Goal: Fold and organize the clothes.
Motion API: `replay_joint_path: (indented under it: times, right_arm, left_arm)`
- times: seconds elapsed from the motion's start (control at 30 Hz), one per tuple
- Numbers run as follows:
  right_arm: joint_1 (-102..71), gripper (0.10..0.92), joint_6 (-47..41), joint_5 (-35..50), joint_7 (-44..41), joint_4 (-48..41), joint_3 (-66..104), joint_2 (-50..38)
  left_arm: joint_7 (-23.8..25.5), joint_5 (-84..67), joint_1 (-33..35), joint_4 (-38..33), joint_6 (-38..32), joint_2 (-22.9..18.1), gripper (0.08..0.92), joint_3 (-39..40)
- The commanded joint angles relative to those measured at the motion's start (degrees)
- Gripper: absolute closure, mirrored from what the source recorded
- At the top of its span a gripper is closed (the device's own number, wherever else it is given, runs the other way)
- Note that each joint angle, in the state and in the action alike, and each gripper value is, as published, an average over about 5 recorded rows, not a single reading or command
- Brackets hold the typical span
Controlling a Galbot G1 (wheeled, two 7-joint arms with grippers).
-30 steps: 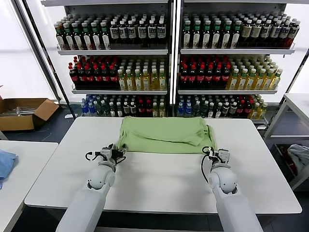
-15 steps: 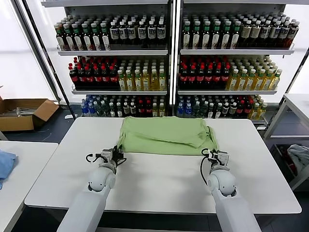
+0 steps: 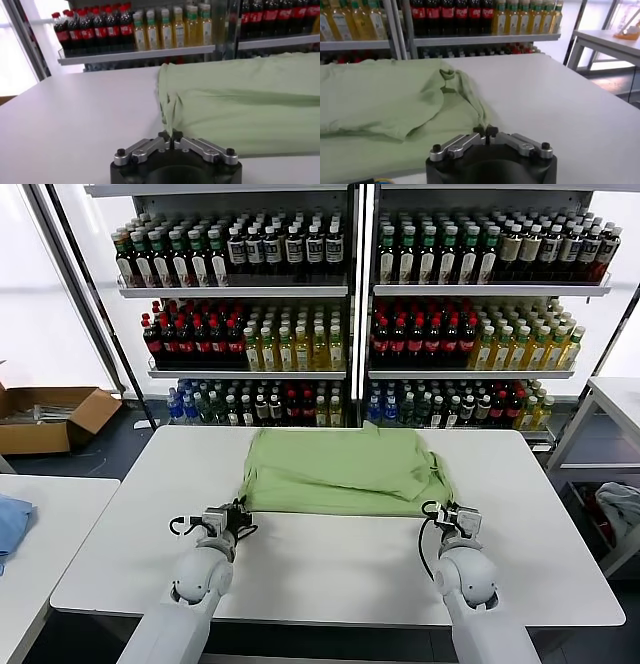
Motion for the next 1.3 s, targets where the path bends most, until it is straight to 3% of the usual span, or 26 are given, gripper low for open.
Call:
replay_joint_path:
  times: [0.03,0.33,0.6,0.83,1.1,1.3]
  right_arm:
    - [-8.58,0.901,0.08,-1.25,0.67,10.78,0.36,-0.06]
    - [-23.63,0.901,1.56,-6.58,2.46,16.53,0.37,1.04]
    - [-28.57,0.876,2.65,-8.14,2.56,17.72,0.70,-0.15]
    - [-30.59,0.689,3.33,-10.21,2.03,19.41,0.38,-0.28]
    - [-26.86,0.455,4.74,-15.61,-0.98,17.90,0.56,1.07]
    - [-20.69,0.282,2.87,-15.69,-2.13,13.99,1.08,0.74]
  left_arm:
    - [-0.84,0.22,15.60,-20.60,-0.22,1.74,0.906,-2.67]
    - [-0.13,3.64,30.20,-28.35,-2.60,4.03,0.906,-4.72]
    - [0.01,5.72,34.04,-30.18,-3.05,3.04,0.906,-4.68]
    - [1.03,9.80,36.67,-33.02,-3.20,1.98,0.873,-2.96]
    - [0.90,9.62,35.11,-33.90,-4.42,-0.73,0.647,-4.89]
    - [1.03,8.93,31.98,-30.26,-4.64,-2.06,0.474,-6.49]
